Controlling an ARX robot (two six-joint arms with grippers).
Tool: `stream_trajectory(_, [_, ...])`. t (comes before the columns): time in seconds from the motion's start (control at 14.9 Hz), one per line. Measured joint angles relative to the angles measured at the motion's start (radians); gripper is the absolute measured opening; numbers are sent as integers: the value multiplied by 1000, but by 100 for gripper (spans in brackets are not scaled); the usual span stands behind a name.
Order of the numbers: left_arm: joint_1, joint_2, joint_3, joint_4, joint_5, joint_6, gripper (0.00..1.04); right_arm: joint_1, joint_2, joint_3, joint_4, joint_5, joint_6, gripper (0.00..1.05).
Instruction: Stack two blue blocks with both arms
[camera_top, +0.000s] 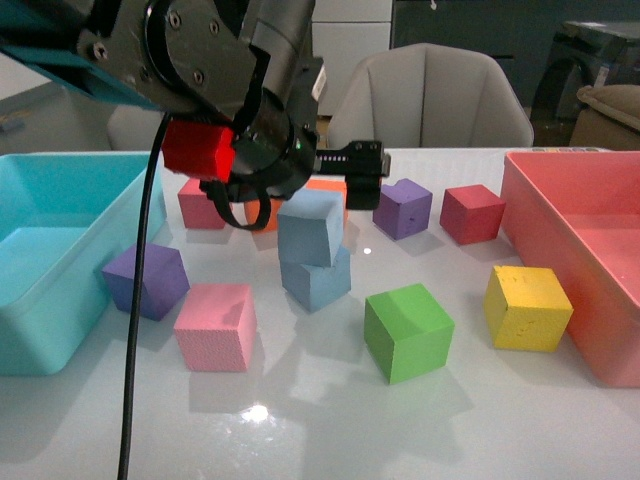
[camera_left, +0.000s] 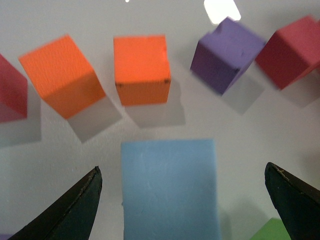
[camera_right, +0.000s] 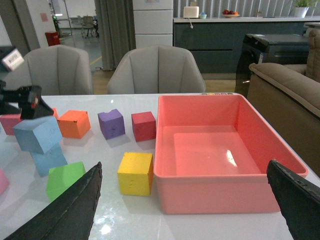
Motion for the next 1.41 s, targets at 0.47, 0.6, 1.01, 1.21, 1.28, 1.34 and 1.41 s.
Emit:
stream_trajectory(0.47, [-235,-789,-512,196,-45,127,98,0,0,0,0,0,0,98])
stream_trajectory(0.6, [-291,-888,-641,307,-177,147,93,0,0,0,0,0,0,98])
stream_trajectory(1.01, [-252,-1094,-884,481,-483,152,69,0,0,0,-3,1,0,98])
stream_trajectory(1.21, [-36,-1352,-1177,470,-349,152,22,0,0,0,0,0,0,98])
stream_trajectory(1.28, [16,-1405,-1216,462,-303,152,9,0,0,0,0,0,0,98])
stream_trajectory(1.34, [71,-1465,-1258,453,-252,153,2,0,0,0,0,0,0,98])
stream_trajectory(1.41, [115,-1506,-1287,438,-212,152,2,0,0,0,0,0,0,98])
